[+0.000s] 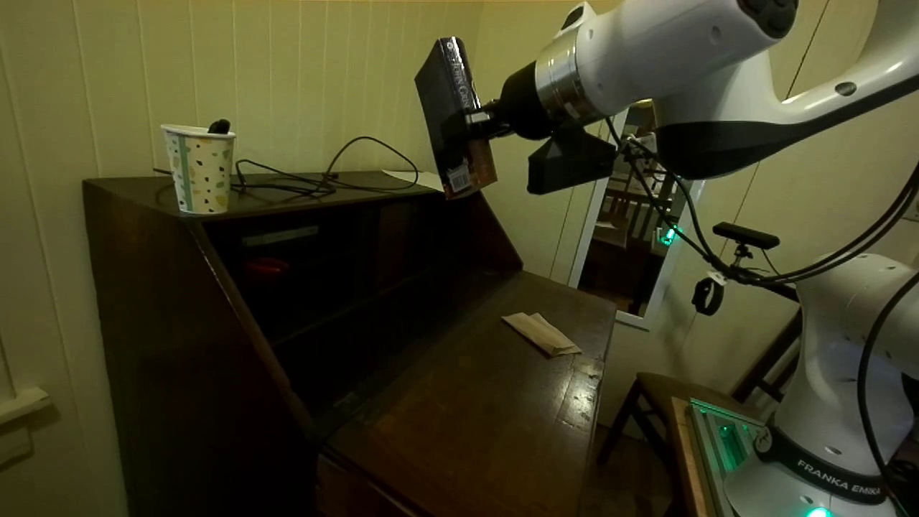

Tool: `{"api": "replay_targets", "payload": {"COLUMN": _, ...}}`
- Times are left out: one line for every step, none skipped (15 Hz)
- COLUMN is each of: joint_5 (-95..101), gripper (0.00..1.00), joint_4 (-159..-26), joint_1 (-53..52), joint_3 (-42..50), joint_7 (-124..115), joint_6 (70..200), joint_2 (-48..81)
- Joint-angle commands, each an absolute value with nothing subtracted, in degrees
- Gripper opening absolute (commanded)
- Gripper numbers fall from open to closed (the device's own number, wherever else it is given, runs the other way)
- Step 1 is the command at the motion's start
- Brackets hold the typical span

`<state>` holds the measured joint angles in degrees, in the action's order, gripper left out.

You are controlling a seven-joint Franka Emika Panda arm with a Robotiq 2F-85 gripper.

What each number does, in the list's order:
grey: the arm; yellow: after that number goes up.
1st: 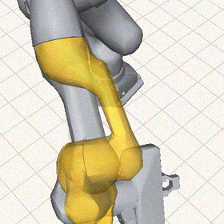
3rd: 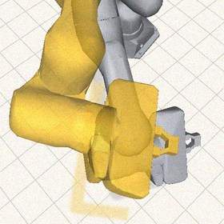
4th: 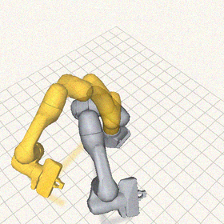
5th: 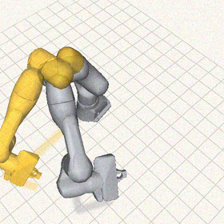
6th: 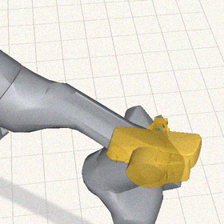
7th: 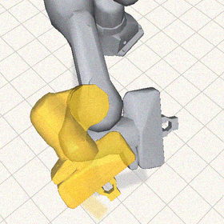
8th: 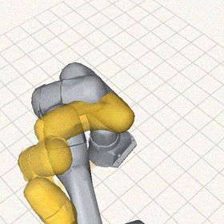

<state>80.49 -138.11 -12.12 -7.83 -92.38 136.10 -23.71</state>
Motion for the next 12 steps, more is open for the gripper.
{"api": "replay_targets", "payload": {"joint_5": 80.59, "gripper": 0.1, "joint_4": -137.35, "joint_1": -11.36, "joint_3": -8.73, "joint_7": -94.46, "joint_6": 135.23, "joint_2": -23.31}}
{"api": "replay_targets", "payload": {"joint_5": 86.09, "gripper": 0.1, "joint_4": -134.99, "joint_1": -9.7, "joint_3": -9.97, "joint_7": -101.78, "joint_6": 133.34, "joint_2": -21.48}}
{"api": "replay_targets", "payload": {"joint_5": 89.6, "gripper": 0.1, "joint_4": -133.33, "joint_1": -9.22, "joint_3": -9.68, "joint_7": -105.17, "joint_6": 134.21, "joint_2": -20.04}}
{"api": "replay_targets", "payload": {"joint_5": 92.79, "gripper": 0.1, "joint_4": -131.61, "joint_1": -8.99, "joint_3": -9.55, "joint_7": -108.44, "joint_6": 133.73, "joint_2": -18.68}}
{"api": "replay_targets", "payload": {"joint_5": 98.53, "gripper": 0.1, "joint_4": -129.73, "joint_1": -8.69, "joint_3": -8.13, "joint_7": -110.58, "joint_6": 137.33, "joint_2": -17.32}}
{"api": "replay_targets", "payload": {"joint_5": 102.74, "gripper": 0.1, "joint_4": -127.92, "joint_1": -8.68, "joint_3": -7.17, "joint_7": -112.09, "joint_6": 138.94, "joint_2": -16.12}}
{"api": "replay_targets", "payload": {"joint_5": 107.24, "gripper": 0.1, "joint_4": -125.62, "joint_1": -8.58, "joint_3": -5.47, "joint_7": -113.05, "joint_6": 142.44, "joint_2": -14.53}}
{"api": "replay_targets", "payload": {"joint_5": 111.61, "gripper": 0.1, "joint_4": -123.28, "joint_1": -8.46, "joint_3": -4.07, "joint_7": -114.64, "joint_6": 145.62, "joint_2": -12.84}}
{"api": "replay_targets", "payload": {"joint_5": 115.92, "gripper": 0.1, "joint_4": -120.52, "joint_1": -8.27, "joint_3": -2.48, "joint_7": -116.11, "joint_6": 149.54, "joint_2": -10.92}}
{"api": "replay_targets", "payload": {"joint_5": 120.19, "gripper": 0.1, "joint_4": -117.68, "joint_1": -7.97, "joint_3": -0.65, "joint_7": -117.89, "joint_6": 154.08, "joint_2": -9.14}}
{"api": "replay_targets", "payload": {"joint_5": 124.69, "gripper": 0.1, "joint_4": -114.73, "joint_1": -7.47, "joint_3": 0.59, "joint_7": -120.85, "joint_6": 158.32, "joint_2": -7.49}}
{"api": "replay_targets", "payload": {"joint_5": 129.07, "gripper": 0.1, "joint_4": -111.52, "joint_1": -7.44, "joint_3": 2.26, "joint_7": -123.86, "joint_6": 162.77, "joint_2": -5.63}}
